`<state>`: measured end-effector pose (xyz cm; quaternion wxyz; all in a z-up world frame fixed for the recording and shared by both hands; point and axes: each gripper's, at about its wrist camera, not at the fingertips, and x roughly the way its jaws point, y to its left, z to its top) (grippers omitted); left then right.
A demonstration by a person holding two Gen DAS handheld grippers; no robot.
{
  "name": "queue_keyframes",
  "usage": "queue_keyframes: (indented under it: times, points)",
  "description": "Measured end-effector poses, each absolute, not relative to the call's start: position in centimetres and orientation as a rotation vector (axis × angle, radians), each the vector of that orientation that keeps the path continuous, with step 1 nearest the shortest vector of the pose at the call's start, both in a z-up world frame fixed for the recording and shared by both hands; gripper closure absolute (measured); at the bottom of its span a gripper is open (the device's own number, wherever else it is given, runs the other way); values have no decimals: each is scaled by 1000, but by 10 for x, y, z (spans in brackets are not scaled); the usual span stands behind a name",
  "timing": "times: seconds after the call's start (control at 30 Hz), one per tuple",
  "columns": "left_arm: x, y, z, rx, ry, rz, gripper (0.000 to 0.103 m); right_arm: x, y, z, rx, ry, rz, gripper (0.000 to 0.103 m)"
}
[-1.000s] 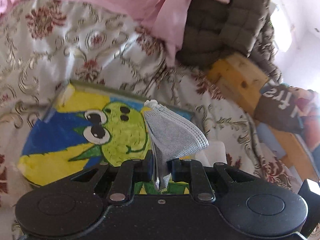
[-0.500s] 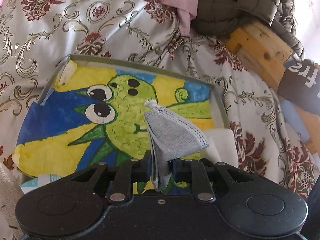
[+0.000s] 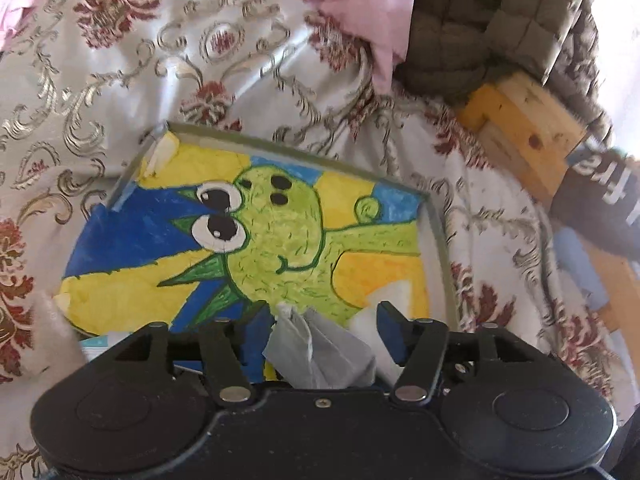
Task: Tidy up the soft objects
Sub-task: 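Open both tools to drop the mask and tissue onto the tray, then move both open tools back toward the pile of items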
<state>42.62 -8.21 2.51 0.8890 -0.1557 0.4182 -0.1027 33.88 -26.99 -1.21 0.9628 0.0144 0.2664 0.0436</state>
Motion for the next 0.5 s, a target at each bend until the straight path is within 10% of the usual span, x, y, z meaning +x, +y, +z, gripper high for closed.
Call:
queue_keyframes:
  times: [0.5]
  points:
    - [288, -48, 87, -287, 503, -194, 10, 227, -275, 59, 150, 284, 123, 0]
